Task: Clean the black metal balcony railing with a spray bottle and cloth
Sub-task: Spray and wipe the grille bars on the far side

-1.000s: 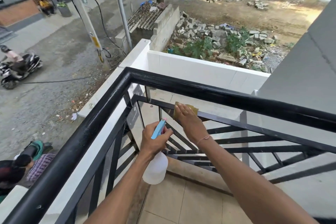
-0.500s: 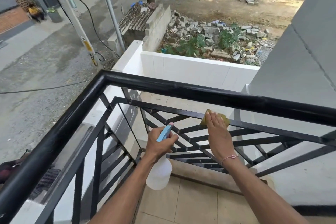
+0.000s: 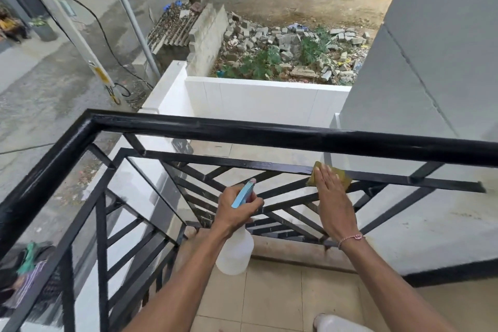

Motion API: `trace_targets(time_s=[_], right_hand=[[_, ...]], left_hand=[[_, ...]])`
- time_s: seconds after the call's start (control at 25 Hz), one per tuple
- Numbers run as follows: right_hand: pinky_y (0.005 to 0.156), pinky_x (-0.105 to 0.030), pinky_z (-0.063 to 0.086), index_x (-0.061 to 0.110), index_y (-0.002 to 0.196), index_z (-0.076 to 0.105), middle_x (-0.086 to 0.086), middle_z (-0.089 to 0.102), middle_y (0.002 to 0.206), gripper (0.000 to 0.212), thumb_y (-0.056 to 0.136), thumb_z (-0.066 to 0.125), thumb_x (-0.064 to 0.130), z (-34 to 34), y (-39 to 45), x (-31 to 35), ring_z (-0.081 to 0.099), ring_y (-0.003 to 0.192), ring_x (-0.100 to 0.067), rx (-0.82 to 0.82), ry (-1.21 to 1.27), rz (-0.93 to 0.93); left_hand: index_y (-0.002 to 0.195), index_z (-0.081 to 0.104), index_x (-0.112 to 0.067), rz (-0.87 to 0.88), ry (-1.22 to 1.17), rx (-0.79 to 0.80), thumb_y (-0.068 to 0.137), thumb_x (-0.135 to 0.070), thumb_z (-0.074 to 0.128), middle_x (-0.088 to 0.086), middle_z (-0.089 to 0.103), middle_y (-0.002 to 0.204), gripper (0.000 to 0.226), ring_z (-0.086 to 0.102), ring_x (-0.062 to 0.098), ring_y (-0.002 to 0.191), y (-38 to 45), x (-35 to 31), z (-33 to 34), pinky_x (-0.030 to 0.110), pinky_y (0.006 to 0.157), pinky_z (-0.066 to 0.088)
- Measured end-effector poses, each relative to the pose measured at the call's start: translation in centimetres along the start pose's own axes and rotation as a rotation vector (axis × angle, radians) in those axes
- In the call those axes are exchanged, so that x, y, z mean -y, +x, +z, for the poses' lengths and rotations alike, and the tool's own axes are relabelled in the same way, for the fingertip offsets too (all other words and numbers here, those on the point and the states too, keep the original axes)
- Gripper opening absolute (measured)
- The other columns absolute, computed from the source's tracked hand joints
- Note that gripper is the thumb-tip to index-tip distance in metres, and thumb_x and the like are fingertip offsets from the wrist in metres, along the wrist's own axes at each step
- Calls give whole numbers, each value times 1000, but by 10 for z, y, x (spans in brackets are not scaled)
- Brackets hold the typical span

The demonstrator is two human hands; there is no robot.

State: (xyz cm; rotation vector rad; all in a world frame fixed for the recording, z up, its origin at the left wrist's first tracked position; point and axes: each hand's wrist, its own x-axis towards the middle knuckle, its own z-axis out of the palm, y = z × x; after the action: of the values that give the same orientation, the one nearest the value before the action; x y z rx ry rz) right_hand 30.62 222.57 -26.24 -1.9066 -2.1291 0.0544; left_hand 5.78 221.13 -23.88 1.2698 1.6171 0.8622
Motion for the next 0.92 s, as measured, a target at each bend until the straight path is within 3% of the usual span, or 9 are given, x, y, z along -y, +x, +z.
trace_targets(time_s=[0.16,0.32,0.44,0.64,0.92], right_hand=[[116,-42,33,5,157,25,-13,27,163,94,72,47,-29,-9,-24,-24,24,151,-28,-69,72,42],[117,-42,30,4,156,26,-13,31,161,98,68,51,-29,-14,-44,-47,31,148,-28,-89,104,79],[118,-42,33,6,157,25,-11,31,161,95,73,54,-27,-16,-54,-60,31,149,-27,-99,173,101],[117,-32,24,10,158,25,-7,34,160,87,83,56,-21,-23,-66,-87,29,149,-20,-146,213,181],[112,-42,37,4,154,31,-14,42,154,76,87,55,-19,-33,-72,-113,42,142,-28,-197,282,236]], left_hand=[[76,65,-4,9,33,22,83,-17,75,11,63,64,17,61,16,53,0,-13,30,32,54,59],[76,67,-9,39,41,63,82,-18,77,16,67,74,15,64,15,59,-1,-26,58,31,57,62],[75,65,-9,57,39,80,83,-18,77,9,63,67,17,62,15,56,-1,-37,78,31,56,61],[76,67,-5,78,71,94,81,-23,77,10,65,64,21,62,13,52,-2,-51,112,29,55,60],[66,64,-12,118,103,142,79,-26,76,0,60,56,22,57,13,52,-3,-64,151,33,56,57]])
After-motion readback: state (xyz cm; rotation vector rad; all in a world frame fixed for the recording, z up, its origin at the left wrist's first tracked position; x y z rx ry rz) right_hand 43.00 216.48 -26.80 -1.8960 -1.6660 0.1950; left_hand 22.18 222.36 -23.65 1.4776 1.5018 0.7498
